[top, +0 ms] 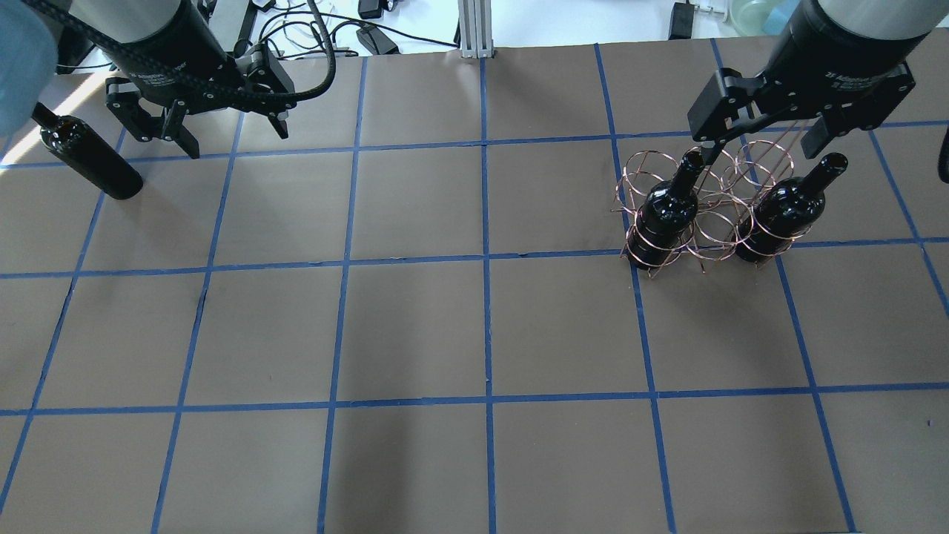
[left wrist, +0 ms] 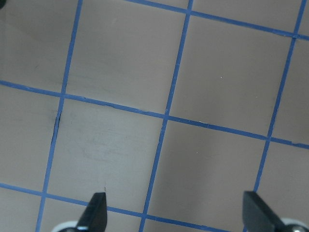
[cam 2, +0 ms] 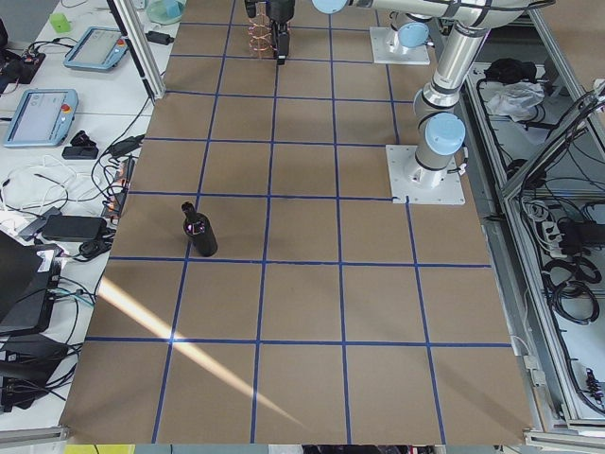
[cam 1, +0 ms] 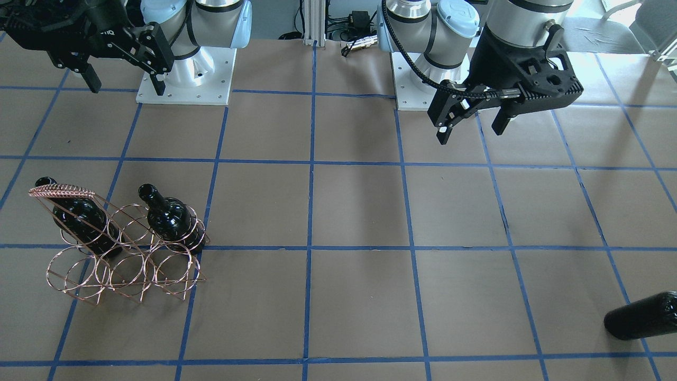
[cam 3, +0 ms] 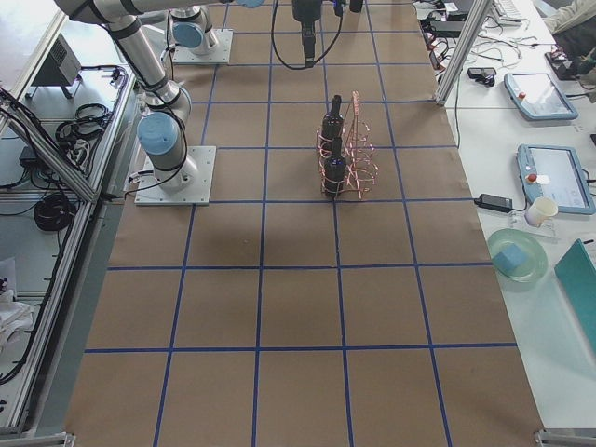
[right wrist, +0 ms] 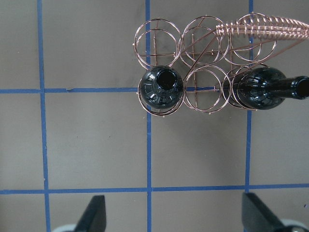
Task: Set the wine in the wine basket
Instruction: 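Hold the dark wine bottle in the left gripper near the table's far edge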
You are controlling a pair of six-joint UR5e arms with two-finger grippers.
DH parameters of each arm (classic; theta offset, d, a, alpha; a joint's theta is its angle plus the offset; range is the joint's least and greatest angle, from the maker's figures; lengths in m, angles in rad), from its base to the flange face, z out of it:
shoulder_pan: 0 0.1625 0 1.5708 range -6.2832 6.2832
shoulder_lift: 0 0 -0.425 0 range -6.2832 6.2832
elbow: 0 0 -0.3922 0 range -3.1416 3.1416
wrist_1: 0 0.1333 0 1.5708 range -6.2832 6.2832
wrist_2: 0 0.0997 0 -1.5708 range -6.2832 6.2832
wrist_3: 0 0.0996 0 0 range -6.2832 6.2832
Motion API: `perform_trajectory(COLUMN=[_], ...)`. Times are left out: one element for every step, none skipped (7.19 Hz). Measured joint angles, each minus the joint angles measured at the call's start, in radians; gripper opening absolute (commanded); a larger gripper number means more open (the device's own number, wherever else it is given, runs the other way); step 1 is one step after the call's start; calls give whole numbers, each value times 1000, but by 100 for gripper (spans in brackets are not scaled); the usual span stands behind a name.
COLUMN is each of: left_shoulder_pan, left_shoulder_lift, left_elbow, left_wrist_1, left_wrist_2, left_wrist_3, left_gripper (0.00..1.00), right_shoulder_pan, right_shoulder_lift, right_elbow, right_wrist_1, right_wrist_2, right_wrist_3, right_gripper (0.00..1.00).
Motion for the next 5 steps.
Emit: perform_trajectory(left_shoulder_pan=[0,1,2,2,3], left_shoulder_lift=[0,0,0,-1,-1], left_elbow=[0,-1,-1,-1,-1], left_wrist_1=[0,0,-1,-2,-3], left_wrist_2=[0,-2,-5,-7,-9], left_wrist_3=[1,5,8,9,11], left_gripper=[100,100,100,100,100], right_shoulder_pan=[0,0,0,0,0], right_shoulder_lift=[0,2,2,3,3], right_elbow=[0,0,0,0,0], right_wrist_1=[0,2,5,6,5], right_wrist_2=[1,2,4,9,9], right_wrist_3=[0,0,0,0,0], right_gripper=[100,100,100,100,100])
